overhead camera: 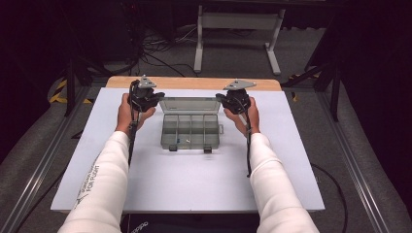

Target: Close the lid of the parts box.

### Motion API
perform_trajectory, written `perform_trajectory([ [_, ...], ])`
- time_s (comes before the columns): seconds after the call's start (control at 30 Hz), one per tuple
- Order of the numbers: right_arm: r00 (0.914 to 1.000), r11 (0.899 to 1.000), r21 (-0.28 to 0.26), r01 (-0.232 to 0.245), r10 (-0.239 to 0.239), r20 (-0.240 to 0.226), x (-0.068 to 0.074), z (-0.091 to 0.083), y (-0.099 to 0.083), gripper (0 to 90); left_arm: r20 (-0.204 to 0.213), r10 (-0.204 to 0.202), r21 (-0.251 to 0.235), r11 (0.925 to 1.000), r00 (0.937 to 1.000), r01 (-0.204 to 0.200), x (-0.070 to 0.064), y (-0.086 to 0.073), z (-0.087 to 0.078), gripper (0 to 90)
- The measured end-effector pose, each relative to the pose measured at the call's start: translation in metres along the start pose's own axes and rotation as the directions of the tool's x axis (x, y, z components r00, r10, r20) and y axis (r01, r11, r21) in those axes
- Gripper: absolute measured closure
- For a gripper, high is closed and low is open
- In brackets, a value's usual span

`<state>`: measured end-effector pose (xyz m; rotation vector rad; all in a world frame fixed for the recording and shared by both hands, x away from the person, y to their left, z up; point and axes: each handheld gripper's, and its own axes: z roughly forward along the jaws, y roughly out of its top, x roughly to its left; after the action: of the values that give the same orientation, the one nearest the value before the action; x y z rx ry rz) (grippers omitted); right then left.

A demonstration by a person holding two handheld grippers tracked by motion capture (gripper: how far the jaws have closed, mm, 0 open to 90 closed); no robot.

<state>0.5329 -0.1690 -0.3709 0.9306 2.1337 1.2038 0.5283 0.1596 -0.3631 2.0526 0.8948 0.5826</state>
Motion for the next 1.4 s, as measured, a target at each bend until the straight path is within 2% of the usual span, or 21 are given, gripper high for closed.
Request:
perform_trajectory([
  [0.17,0.9999,1.000,0.002,0.011,-0.011,0.001,0.007,-0.008,0.000,90.0,0.001,0.004,0.000,1.0000,1.0000,-0.004,-0.006,-0.002,-0.005,89.7],
  [0.7,0.9999,1.000,0.017,0.007,-0.007,-0.015,0.020,-0.016,-0.010,90.0,0.009,0.017,-0.007,0.9998,0.9998,-0.017,-0.016,-0.018,-0.015,89.7],
  [1.03,0.9992,0.999,0.034,0.032,-0.031,-0.024,0.026,-0.019,-0.013,90.0,0.023,0.027,-0.014,0.9995,0.9994,-0.027,-0.020,-0.026,-0.023,89.7],
  [1.4,0.9962,0.995,0.057,0.079,-0.077,-0.042,0.034,-0.022,-0.021,90.0,0.057,0.080,-0.024,0.9966,0.9952,-0.078,-0.032,-0.031,-0.030,89.7],
])
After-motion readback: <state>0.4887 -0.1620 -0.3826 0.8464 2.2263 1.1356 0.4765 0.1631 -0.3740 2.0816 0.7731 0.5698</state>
